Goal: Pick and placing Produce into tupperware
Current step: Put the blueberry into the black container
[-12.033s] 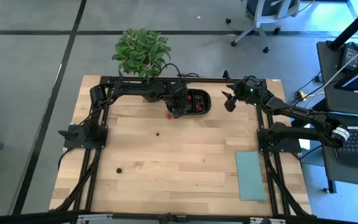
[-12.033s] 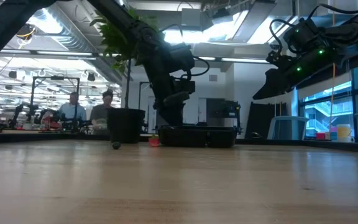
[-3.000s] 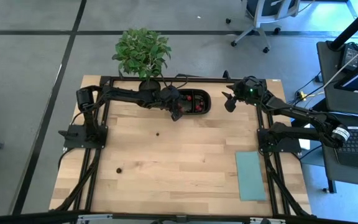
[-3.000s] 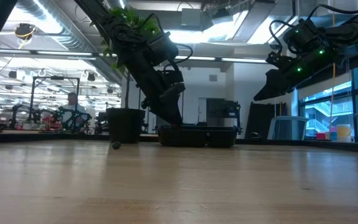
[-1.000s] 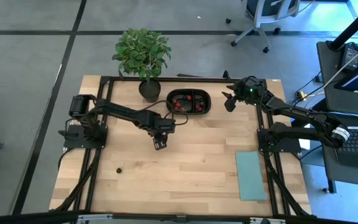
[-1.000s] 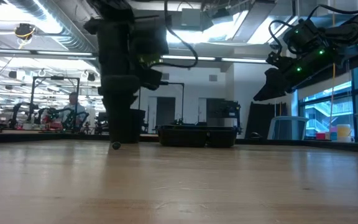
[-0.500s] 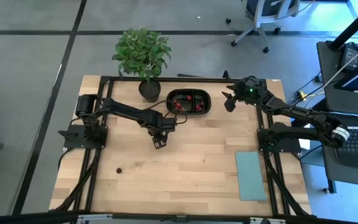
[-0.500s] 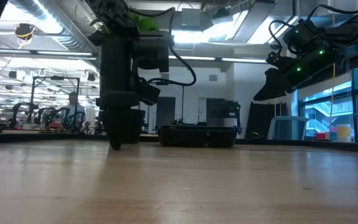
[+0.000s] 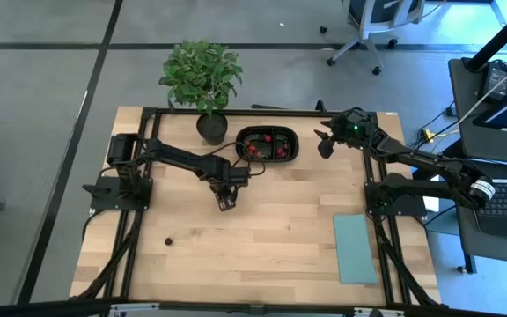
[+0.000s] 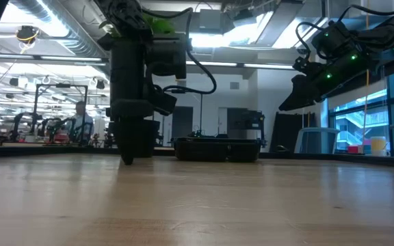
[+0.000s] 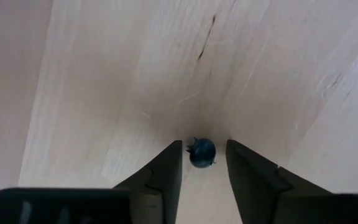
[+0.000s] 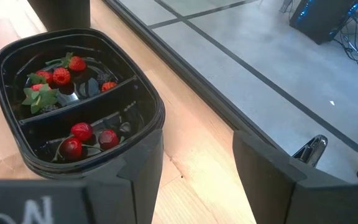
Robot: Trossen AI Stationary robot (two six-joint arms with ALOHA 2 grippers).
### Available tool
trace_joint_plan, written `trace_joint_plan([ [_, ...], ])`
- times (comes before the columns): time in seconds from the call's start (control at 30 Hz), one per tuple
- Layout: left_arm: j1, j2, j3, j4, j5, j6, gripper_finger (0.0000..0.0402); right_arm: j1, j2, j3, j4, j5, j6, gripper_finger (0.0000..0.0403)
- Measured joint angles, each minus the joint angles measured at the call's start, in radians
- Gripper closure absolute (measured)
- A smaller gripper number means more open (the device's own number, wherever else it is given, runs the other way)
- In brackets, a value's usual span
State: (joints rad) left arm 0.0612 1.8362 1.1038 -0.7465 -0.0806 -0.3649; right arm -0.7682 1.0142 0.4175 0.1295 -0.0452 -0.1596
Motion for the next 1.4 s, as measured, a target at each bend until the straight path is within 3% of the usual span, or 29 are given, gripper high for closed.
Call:
trace_joint_plan([
  [0.43, 0.0, 0.0, 0.0, 0.0, -0.015, 0.008, 0.0353, 0.0, 0.0, 0.0, 0.0, 0.0, 0.001, 0.0207],
  [0.8, 0.0, -0.001, 0.0, 0.0, -0.002, 0.057, 0.0351, 0.0, 0.0, 0.0, 0.0, 0.0, 0.001, 0.0207],
  [1.23, 0.069, -0.003, 0.095, 0.038, 0.3, 0.283, 0.0355, 0.0, 0.0, 0.0, 0.0, 0.0, -0.001, 0.0207],
  [1.4, 0.109, -0.005, 0.16, 0.133, 0.358, 0.403, 0.0359, 0.0, 0.0, 0.0, 0.0, 0.0, -0.002, 0.0207],
])
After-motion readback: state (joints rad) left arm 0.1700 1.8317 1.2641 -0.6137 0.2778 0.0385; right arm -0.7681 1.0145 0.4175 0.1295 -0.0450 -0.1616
